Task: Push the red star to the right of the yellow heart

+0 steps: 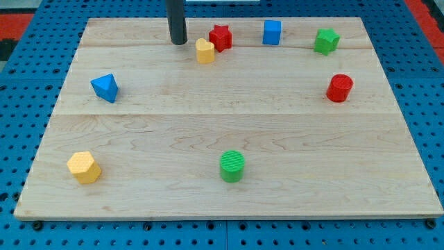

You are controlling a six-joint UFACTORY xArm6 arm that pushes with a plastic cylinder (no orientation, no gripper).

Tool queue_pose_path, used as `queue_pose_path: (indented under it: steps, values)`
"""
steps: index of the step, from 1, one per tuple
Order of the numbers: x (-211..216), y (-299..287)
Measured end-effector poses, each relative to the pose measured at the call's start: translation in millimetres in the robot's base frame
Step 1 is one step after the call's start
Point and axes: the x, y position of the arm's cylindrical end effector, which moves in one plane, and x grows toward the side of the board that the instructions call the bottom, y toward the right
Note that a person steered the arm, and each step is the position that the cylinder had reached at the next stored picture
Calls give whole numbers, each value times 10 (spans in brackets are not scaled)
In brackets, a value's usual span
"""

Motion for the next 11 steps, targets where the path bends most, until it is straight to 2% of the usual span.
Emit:
queue_pose_path:
  steps: [2, 4, 8, 10, 11]
  values:
    - [-488, 301]
    - [-469, 627]
    - [-301, 627]
    - [38, 627]
    - [55, 627]
